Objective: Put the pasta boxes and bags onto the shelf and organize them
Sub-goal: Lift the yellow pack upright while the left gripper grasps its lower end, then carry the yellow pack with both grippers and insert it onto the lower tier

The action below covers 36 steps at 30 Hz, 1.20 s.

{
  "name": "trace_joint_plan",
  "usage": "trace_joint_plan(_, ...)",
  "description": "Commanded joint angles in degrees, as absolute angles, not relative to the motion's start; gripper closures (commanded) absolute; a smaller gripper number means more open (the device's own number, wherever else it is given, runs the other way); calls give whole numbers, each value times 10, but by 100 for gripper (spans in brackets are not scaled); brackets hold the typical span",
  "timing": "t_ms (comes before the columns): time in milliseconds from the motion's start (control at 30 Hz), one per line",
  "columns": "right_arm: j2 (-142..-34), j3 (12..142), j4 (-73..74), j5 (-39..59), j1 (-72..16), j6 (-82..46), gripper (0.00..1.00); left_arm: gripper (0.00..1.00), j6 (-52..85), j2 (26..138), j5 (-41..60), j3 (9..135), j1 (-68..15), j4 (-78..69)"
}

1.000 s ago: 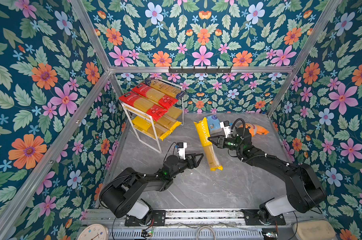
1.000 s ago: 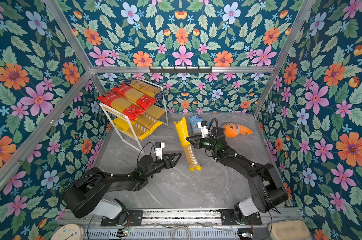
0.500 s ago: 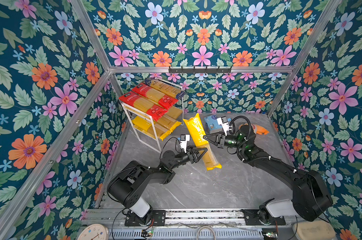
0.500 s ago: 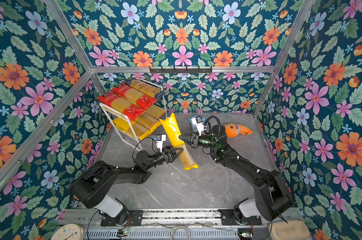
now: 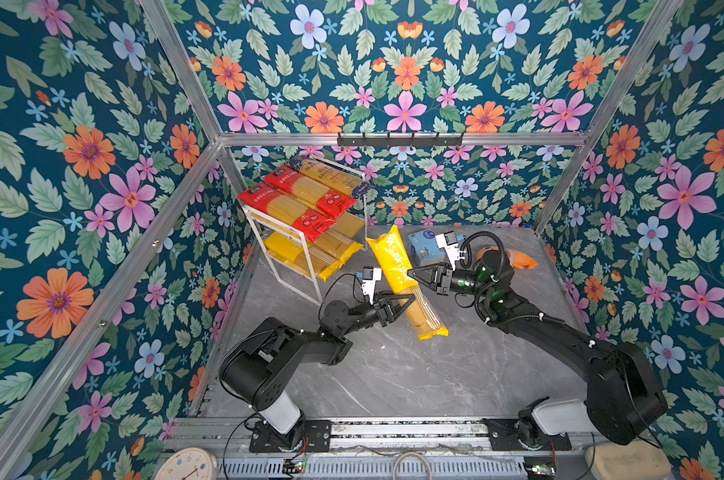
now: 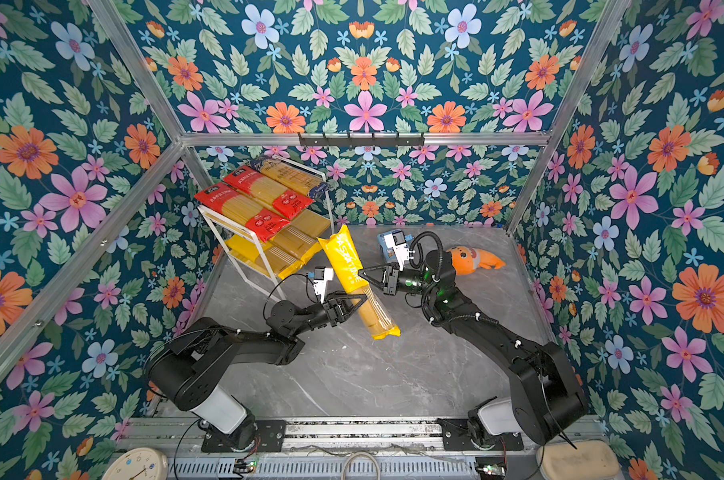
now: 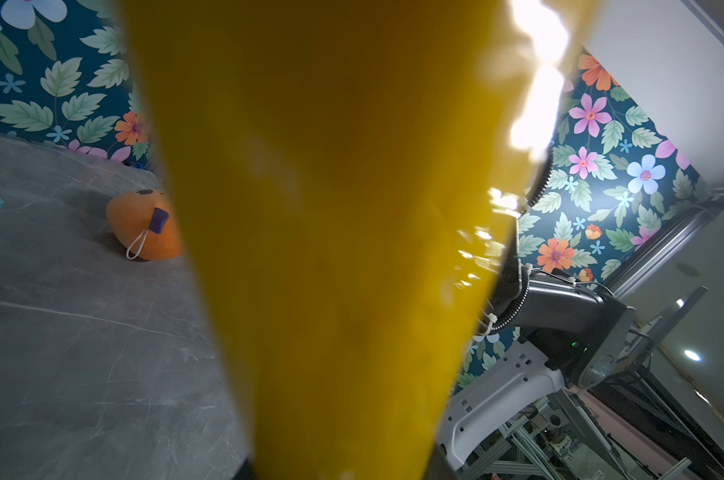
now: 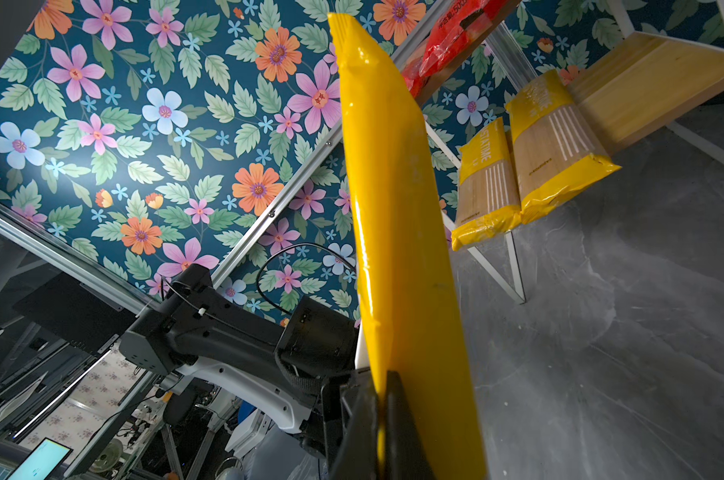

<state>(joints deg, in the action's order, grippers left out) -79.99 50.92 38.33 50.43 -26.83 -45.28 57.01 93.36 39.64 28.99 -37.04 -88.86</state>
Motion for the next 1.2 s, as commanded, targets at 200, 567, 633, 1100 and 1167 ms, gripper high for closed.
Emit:
trace_joint_plan(200,-794,499,403,475,-250,-455,71,76,595,947,362,294,-367,-894)
trace_joint_plan(567,-738,380,292,347,-220,-416,39,76,628,933,172,274,-361,-877)
trace_joint_plan(633,-728,356,295,308,-221,-428,37,76,635,933,137,276,-360,-869)
trace_joint_plan(1100,-795,328,436,225,-282,-495,33,76,673,912,76,297,-365,-828)
trace_joint_plan(1167,-817,341,465,222,-291,-510,33,75,674,911,75,300,-367,-823)
